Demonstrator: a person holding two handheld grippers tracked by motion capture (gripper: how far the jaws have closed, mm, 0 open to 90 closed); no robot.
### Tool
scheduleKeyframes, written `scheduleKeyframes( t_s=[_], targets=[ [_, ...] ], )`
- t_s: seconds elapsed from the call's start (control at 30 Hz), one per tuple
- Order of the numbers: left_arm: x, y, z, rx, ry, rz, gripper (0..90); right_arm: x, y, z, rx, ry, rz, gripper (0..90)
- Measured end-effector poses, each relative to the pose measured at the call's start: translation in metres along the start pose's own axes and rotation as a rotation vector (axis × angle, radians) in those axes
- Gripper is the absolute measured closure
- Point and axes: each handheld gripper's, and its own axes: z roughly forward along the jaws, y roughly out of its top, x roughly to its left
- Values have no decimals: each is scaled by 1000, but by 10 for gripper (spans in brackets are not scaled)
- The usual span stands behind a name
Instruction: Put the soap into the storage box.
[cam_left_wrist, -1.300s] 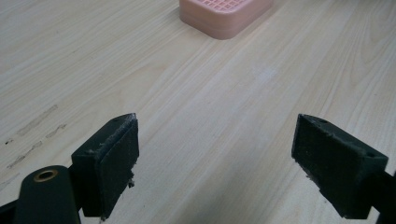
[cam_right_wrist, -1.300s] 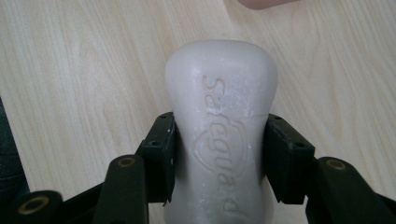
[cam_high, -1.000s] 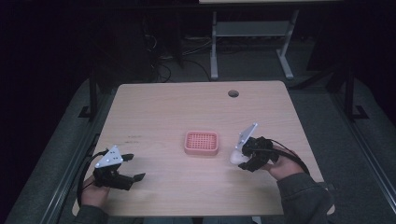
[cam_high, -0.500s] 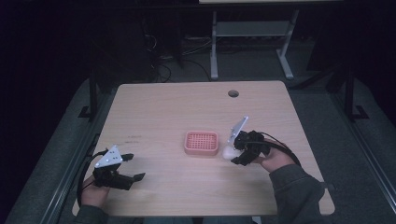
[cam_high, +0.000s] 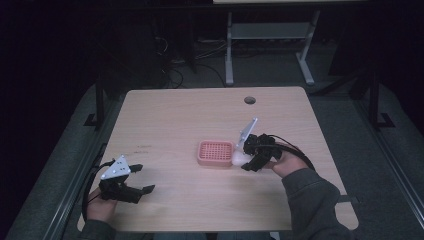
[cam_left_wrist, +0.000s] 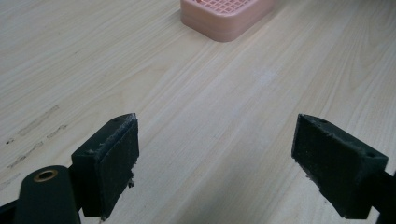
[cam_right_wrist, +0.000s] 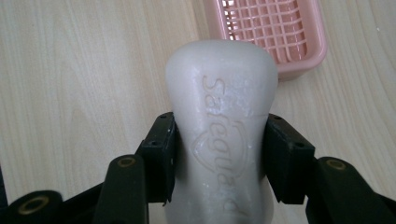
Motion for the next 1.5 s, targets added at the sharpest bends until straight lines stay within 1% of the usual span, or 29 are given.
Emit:
scheduleKeyframes(
  t_s=[0.1, 0.2, 0.27, 0.4, 0.47, 0.5, 0.53, 0.8, 1.13, 1.2, 1.3, 1.43, 1.5],
  targets=[
    [0, 0, 0, 0, 0, 0, 148, -1, 3, 2, 6, 8, -1, 493],
    [0, 0, 0, -1, 1, 0, 148, -4, 7, 4, 11, 7, -14, 493],
    [0, 0, 0, -1, 1, 0, 148, -4, 8, 4, 11, 8, -10, 493],
    [1, 0, 0, -3, 1, 2, 148, -6, 14, 5, 15, 9, -18, 493],
    [1, 0, -1, -2, 1, 2, 148, -7, 15, 5, 14, 8, -23, 493],
    [1, 0, -1, -3, 2, 3, 148, -7, 16, 5, 7, 14, -17, 493],
    [1, 0, -1, -3, 1, 3, 148, -8, 17, 5, 2, 15, -21, 493],
    [1, 0, 0, -3, 0, 1, 148, -10, 22, 10, 15, 21, -23, 493],
    [1, 0, -1, -5, 0, 3, 148, -13, 33, 13, 12, 22, -43, 493],
    [1, 0, -1, -5, -1, 3, 148, -13, 35, 14, 15, 25, -39, 493],
    [1, 0, -1, -5, 0, 2, 148, -14, 38, 15, 19, 26, -48, 493],
    [2, 0, -1, -5, 0, 3, 148, -16, 41, 17, 10, 39, -47, 493],
    [2, 0, -1, -5, 0, 4, 148, -16, 42, 19, 15, 39, -48, 493]
  ],
)
